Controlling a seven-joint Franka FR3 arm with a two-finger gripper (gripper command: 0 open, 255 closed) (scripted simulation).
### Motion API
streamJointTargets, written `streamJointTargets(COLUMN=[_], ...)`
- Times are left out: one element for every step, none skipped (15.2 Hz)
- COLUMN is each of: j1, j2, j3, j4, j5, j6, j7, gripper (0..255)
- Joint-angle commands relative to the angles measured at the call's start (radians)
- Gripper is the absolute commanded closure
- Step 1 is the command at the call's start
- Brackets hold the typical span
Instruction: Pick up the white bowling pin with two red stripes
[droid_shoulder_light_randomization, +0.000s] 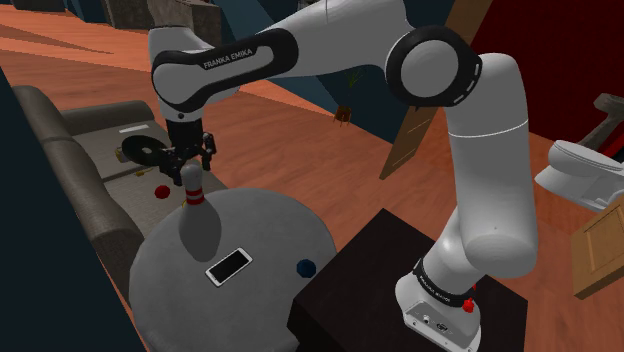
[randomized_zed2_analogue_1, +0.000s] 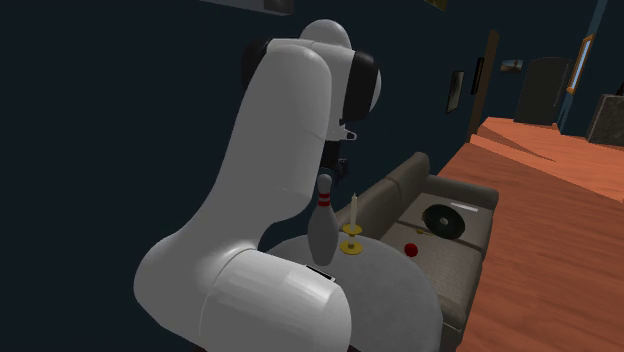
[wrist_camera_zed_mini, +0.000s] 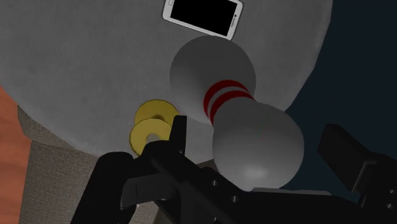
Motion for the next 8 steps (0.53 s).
streamJointTargets(j1=[0.002,0.002,0.003,0.003,0.003,0.003,0.003,0.003], j2=[0.007,0.006,0.007,0.007,0.007,0.007,0.007,0.007], j3=[-0.001,0.000,0.000,0.000,0.000,0.000,0.000,0.000], j4=[0.002,0.002,0.003,0.003,0.003,0.003,0.003,0.003], j5=[-0.001,-0.001,-0.001,-0.001,-0.001,-0.002,-0.002,-0.002], j6=[0.005,0.005,0.004,0.004,0.005,0.005,0.005,0.005], j7=[0.001,0.002,0.002,0.002,0.002,0.003,0.003,0.003], gripper=[0,255,255,255,255,255,255,255])
